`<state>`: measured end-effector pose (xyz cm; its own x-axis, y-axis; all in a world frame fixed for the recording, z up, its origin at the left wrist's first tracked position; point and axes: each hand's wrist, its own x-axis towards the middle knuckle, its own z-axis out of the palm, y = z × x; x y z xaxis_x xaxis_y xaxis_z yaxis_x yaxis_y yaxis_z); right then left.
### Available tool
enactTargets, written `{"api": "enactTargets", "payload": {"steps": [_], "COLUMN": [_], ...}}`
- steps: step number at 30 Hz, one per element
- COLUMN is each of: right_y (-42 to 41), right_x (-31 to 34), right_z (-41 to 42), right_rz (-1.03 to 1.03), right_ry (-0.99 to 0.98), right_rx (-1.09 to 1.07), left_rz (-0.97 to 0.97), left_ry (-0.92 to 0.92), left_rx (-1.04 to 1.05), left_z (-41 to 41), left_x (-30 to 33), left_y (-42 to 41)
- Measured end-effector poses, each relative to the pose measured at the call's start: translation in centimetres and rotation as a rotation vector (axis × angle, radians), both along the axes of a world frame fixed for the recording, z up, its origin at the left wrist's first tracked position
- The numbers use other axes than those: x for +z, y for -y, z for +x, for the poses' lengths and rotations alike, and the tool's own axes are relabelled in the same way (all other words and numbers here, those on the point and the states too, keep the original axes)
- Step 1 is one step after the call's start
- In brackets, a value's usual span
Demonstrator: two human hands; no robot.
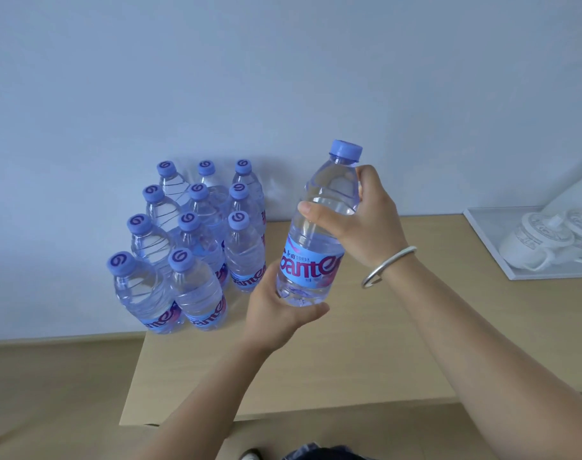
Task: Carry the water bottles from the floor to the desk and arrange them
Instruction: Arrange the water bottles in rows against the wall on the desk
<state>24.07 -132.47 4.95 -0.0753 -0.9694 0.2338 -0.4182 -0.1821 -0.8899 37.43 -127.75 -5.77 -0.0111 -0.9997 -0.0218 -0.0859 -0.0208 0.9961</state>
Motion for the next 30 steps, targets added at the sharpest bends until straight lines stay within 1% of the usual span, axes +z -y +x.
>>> {"api": "enactTargets", "payload": {"steps": [2, 5, 7, 9, 12, 16, 18, 19, 21, 22, 23, 24, 25, 27, 28, 30], "right_y": [0.1, 0.5, 0.8, 0.8, 0.9, 0.5, 0.3, 0.3, 0.3, 0.2, 0.2, 0.1, 0.0, -0.2, -0.2, -0.5], "right_x": [0.6, 1.4, 1.8, 2.1, 1.9, 1.5, 1.5, 1.5, 1.4, 1.2, 1.0, 0.8, 0.8, 1.0, 1.2, 1.4], "right_z": [0.6, 1.1, 1.3, 1.9, 3.2, 5.0, 5.7, 6.1, 6.8, 7.0, 7.1, 7.2, 7.3, 7.4, 7.5, 7.6], "right_rz": [0.013, 0.05, 0.14, 0.21, 0.175, 0.177, 0.18, 0.176, 0.17, 0.155, 0.129, 0.103, 0.082, 0.063, 0.064, 0.08], "right_ry": [0.004, 0.111, 0.221, 0.257, 0.197, 0.207, 0.171, 0.108, 0.01, 0.007, 0.025, 0.061, 0.097, 0.132, 0.133, 0.137], "right_rx": [0.057, 0.201, 0.336, 0.418, 0.415, 0.439, 0.426, 0.403, 0.36, 0.33, 0.294, 0.263, 0.254, 0.303, 0.344, 0.423], "left_rz": [0.008, 0.039, 0.066, 0.098, 0.112, 0.128, 0.111, 0.091, 0.072, 0.068, 0.06, 0.049, 0.046, 0.08, 0.112, 0.125], "left_ry": [-0.045, -0.116, -0.178, -0.241, -0.268, -0.245, -0.193, -0.131, 0.072, 0.154, 0.183, 0.161, 0.076, -0.177, -0.265, -0.304], "left_rx": [-0.049, -0.138, -0.216, -0.277, -0.292, -0.23, -0.164, -0.094, 0.116, 0.201, 0.24, 0.235, 0.196, 0.046, -0.034, -0.151], "left_z": [1.0, 2.2, 3.0, 3.7, 4.6, 5.7, 6.1, 6.1, 6.1, 6.0, 6.0, 6.1, 6.5, 7.5, 8.1, 9.0], "left_x": [0.6, 1.6, 2.0, 2.2, 2.0, 1.7, 1.6, 1.6, 1.4, 1.5, 1.5, 1.5, 1.5, 1.6, 1.8, 2.1], "left_y": [-0.4, -1.2, -1.9, -2.5, -3.1, -3.8, -4.1, -4.1, -4.3, -4.4, -4.6, -4.8, -4.9, -4.8, -4.8, -4.8]}}
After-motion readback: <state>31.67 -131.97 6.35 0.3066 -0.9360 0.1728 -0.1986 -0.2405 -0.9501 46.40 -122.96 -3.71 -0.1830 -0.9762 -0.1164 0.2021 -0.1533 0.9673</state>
